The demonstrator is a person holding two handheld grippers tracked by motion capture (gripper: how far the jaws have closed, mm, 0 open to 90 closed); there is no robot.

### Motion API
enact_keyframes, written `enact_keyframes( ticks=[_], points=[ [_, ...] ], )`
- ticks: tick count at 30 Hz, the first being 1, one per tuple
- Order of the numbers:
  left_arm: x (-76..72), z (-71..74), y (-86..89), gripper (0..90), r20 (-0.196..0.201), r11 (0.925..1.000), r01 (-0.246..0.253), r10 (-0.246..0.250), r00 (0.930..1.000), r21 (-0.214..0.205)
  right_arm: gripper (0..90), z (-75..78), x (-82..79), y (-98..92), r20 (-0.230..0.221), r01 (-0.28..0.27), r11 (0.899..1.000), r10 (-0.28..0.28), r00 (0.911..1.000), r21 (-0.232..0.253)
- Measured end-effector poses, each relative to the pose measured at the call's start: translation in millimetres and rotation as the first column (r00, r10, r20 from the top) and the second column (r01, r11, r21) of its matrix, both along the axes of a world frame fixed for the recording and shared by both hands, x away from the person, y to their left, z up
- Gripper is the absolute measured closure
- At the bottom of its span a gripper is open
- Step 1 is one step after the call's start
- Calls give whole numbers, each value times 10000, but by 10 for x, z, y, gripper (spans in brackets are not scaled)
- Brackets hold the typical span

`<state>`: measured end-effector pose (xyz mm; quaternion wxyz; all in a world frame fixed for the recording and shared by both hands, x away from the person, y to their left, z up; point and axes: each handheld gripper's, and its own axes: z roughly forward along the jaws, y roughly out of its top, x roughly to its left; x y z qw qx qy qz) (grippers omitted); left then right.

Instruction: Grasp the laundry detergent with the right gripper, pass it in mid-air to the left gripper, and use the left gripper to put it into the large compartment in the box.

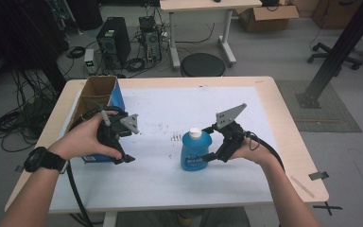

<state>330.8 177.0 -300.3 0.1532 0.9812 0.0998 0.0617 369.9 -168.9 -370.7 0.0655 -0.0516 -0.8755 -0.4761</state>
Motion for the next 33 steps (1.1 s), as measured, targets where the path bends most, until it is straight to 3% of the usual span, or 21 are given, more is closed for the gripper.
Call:
enact_keyframes(
  ticks=[7,19,33],
  points=[
    [-4,1,-11,44,25,10000,9,-9,10000,-13,27,-68,-19,99,54,-49,9999,50,10000,-103],
    [-17,6,-6,44,43,10000,13,-13,10000,-56,68,-187,-29,188,-87,-29,9998,30,10000,200],
    [-21,13,12,45,83,10000,-41,41,10000,-84,161,-236,-28,169,-25,21,9986,-19,10000,527]
  ],
)
